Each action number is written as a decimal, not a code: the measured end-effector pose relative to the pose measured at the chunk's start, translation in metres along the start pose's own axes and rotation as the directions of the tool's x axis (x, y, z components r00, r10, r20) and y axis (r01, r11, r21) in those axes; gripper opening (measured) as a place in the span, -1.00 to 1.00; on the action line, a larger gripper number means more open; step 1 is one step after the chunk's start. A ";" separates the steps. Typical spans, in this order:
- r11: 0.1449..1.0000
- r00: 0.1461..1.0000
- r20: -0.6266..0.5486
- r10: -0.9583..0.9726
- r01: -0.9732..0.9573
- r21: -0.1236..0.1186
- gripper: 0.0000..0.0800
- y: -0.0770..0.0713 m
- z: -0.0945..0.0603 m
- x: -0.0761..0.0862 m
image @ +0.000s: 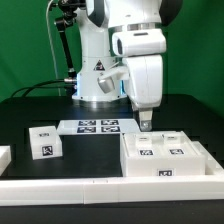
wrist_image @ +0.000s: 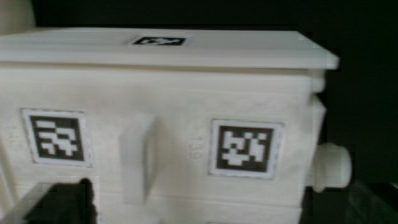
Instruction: Assemble cabinet
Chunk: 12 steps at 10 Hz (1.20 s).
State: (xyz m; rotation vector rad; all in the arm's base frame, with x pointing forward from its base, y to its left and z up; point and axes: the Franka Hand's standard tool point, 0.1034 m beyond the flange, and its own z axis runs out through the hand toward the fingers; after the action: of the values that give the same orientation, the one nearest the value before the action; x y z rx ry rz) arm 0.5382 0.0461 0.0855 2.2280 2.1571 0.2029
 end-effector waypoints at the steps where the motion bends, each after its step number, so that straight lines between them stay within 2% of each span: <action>1: 0.999 0.999 -0.002 0.046 -0.046 -0.022 0.94 -0.009 -0.004 0.001; 3: 0.974 0.975 -0.006 0.223 -0.223 -0.039 0.99 -0.036 -0.010 0.010; 4: 0.949 0.949 -0.009 0.314 -0.314 -0.038 1.00 -0.047 -0.012 0.018; 6: 0.915 0.916 -0.026 0.400 -0.401 -0.045 0.99 -0.053 -0.011 0.036; 12: 0.910 0.911 -0.035 0.411 -0.412 -0.046 0.99 -0.056 -0.008 0.036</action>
Offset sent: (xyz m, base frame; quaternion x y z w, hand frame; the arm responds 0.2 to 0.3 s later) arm -0.0450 0.0050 0.0052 -0.0500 -0.0626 0.2153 0.9733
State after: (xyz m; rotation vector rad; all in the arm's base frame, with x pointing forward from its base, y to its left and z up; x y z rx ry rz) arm 0.4827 0.0833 0.0891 2.6338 1.6386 0.2930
